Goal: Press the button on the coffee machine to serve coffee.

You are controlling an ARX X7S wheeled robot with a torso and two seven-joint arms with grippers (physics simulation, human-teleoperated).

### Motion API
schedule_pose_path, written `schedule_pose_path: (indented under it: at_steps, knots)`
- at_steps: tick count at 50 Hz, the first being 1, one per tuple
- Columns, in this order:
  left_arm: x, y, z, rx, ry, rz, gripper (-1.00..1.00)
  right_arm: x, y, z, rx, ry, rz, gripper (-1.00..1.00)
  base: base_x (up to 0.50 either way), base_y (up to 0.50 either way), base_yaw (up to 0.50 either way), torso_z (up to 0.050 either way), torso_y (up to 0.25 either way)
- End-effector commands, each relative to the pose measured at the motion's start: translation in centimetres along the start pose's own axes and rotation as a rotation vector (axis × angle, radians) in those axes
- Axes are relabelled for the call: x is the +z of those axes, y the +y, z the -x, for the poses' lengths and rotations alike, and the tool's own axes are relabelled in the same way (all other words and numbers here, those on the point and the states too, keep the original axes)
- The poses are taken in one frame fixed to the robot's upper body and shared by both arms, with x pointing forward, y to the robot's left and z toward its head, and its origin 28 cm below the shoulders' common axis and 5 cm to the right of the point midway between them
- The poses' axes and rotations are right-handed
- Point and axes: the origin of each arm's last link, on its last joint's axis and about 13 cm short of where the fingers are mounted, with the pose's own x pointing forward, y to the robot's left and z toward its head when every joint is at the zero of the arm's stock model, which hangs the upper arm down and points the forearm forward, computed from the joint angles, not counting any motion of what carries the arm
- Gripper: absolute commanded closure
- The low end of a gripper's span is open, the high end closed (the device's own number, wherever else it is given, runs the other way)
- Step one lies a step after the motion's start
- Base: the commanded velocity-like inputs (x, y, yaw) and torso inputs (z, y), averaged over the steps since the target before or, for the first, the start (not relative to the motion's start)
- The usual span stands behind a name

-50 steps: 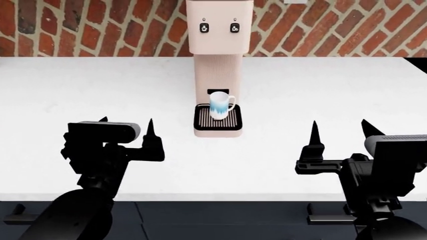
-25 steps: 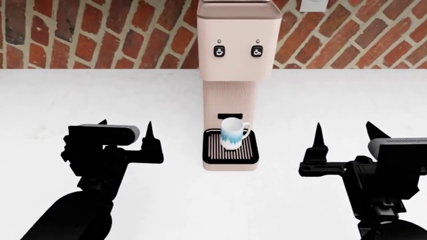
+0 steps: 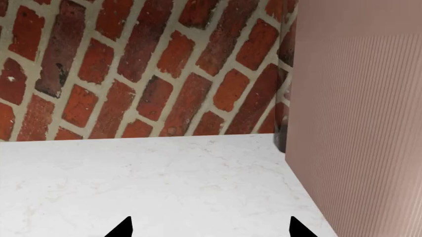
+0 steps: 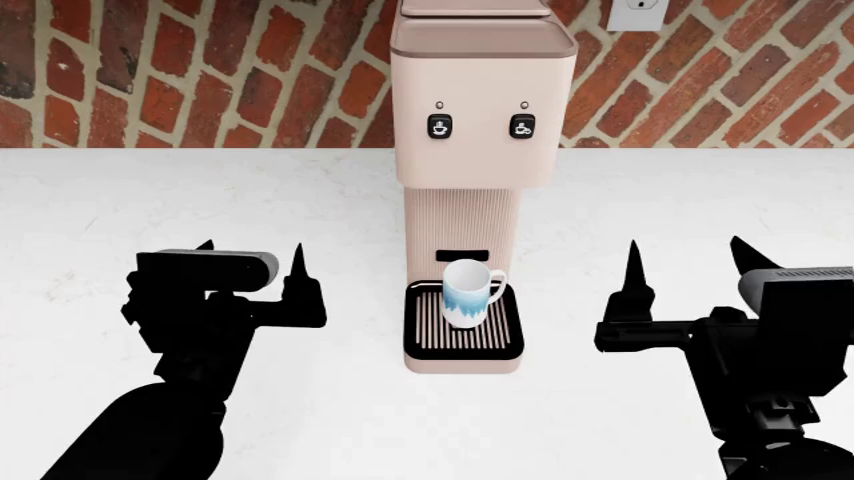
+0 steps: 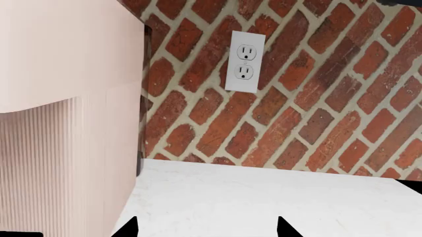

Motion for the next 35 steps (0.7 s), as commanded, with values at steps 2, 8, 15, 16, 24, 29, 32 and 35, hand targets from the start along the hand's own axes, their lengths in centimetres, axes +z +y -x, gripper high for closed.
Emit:
schedule_pose_path:
  at_steps: [2,8,15,16,24,29,32,35]
  knots:
    - [-0.3,0.0,0.0,-0.001,0.008,-0.003,-1.00,3.0,1.1,0.6,0.090,-0.052,-0.011,-1.00,0.00,0.00,0.00,0.000,0.000]
    - [-0.3,0.2,0.1,0.000,0.008,-0.004,-1.00,4.3,1.9,0.7,0.170,-0.063,-0.013,-1.00,0.00,0.00,0.00,0.000,0.000]
    - [-0.3,0.0,0.0,-0.001,0.008,-0.005,-1.00,5.8,3.0,0.6,0.255,-0.075,0.014,-1.00,0.00,0.00,0.00,0.000,0.000]
    - [-0.3,0.0,0.0,-0.002,0.008,-0.005,-1.00,6.0,3.2,0.7,0.267,-0.077,0.019,-1.00,0.00,0.00,0.00,0.000,0.000]
    - [-0.2,0.0,-0.1,-0.004,0.008,-0.005,-1.00,7.4,3.7,1.8,0.305,-0.104,0.023,-1.00,0.00,0.00,0.00,0.000,0.000]
    - [-0.2,-0.2,-0.1,-0.006,0.009,-0.006,-1.00,8.4,3.8,2.3,0.313,-0.128,0.043,-1.00,0.00,0.00,0.00,0.000,0.000]
    - [-0.2,-0.2,-0.1,-0.005,0.008,-0.007,-1.00,8.7,4.2,2.4,0.339,-0.129,0.045,-1.00,0.00,0.00,0.00,0.000,0.000]
    - [0.0,0.2,0.1,-0.006,0.004,-0.014,-1.00,9.0,4.5,2.4,0.364,-0.131,0.051,-1.00,0.00,0.00,0.00,0.000,0.000]
